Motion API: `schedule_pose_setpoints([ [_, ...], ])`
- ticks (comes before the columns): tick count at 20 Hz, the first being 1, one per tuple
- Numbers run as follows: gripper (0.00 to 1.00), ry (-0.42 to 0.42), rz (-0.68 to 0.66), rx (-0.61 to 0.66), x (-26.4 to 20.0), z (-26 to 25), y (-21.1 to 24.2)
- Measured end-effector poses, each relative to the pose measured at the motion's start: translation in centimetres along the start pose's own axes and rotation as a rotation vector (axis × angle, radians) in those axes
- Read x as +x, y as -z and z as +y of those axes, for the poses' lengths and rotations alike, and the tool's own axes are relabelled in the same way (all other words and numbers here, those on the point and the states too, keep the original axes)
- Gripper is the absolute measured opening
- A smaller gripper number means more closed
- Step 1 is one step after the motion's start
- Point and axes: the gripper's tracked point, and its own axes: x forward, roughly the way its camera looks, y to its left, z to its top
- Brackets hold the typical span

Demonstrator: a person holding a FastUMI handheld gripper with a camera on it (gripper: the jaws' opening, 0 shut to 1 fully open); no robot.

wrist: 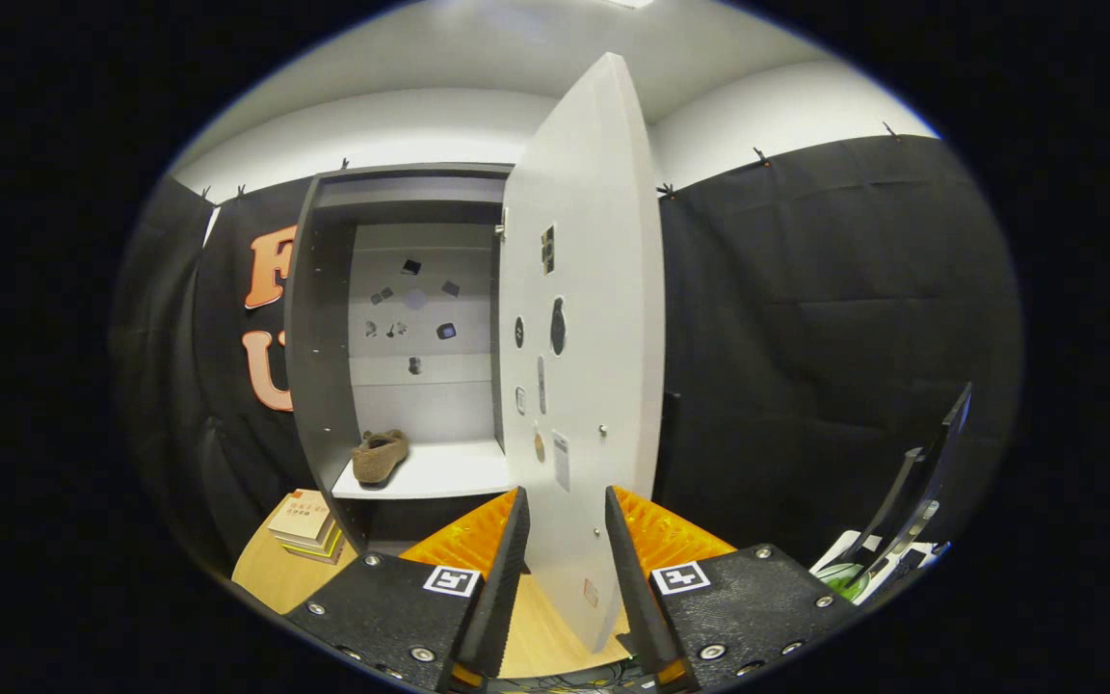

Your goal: Open the shoe cabinet door, grab the shoes and put them into the shoe cabinet, then close the shoe cabinet door.

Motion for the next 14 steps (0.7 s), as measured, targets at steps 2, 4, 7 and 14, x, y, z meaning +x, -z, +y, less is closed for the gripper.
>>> schedule_pose_setpoints([
  [2,0.51,-0.027,0.005,-0.002,-0.1,1.4,0.3],
  [4,0.51,-0.055,0.016,-0.004,0.0,3.2,1.0],
  [7,0.51,-0.095,0.053,-0.015,0.2,5.5,3.0],
  [14,0.51,-0.199,0.211,-0.016,1.1,11.6,10.7],
])
